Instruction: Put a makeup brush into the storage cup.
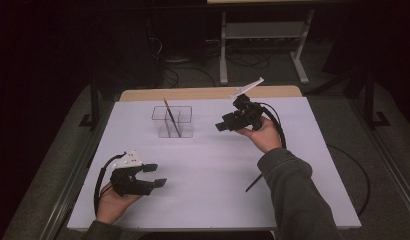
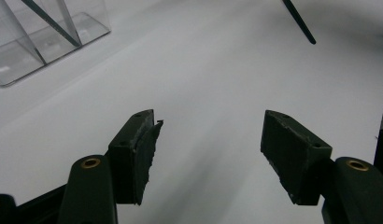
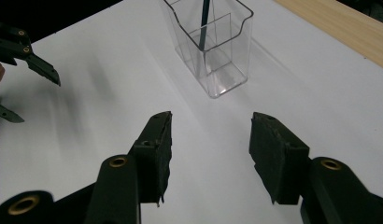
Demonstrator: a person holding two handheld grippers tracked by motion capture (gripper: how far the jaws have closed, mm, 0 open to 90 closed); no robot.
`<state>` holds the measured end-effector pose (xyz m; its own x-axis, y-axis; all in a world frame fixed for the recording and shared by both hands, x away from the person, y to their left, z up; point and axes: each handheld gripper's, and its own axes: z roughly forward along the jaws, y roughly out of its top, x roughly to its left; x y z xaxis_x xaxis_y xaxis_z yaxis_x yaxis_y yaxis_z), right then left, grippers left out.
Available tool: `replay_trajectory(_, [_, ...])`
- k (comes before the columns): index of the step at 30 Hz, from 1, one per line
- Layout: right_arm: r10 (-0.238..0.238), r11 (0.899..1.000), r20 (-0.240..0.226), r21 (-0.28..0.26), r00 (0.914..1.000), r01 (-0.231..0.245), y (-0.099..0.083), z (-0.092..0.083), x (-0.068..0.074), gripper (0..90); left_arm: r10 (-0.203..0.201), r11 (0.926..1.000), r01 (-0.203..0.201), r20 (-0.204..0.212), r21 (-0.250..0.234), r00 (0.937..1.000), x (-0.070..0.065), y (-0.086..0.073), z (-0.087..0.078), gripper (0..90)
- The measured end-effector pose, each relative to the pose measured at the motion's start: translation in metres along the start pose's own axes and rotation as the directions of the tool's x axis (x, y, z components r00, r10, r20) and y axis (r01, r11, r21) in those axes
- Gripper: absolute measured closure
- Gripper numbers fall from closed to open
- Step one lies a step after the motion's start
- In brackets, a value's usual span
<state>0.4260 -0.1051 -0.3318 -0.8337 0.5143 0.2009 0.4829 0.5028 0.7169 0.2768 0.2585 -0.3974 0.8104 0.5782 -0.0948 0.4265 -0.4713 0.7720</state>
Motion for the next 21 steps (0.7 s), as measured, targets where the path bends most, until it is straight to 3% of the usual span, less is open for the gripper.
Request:
replay_trajectory(13, [0.024, 1.0, 0.005, 0.001, 0.9997, -0.024, -0.011, -0.008, -0.002, 46.2, -0.005, 1.0, 0.005, 0.002, 0.001, 1.0, -0.001, 0.0, 0.001, 35.0])
replay_trajectory(21, [0.012, 1.0, 0.006, -0.003, 0.9999, -0.012, -0.015, -0.014, -0.002, 45.9, -0.012, 0.9999, 0.012, 0.005, -0.005, 0.9999, -0.001, 0.0, 0.001, 34.8])
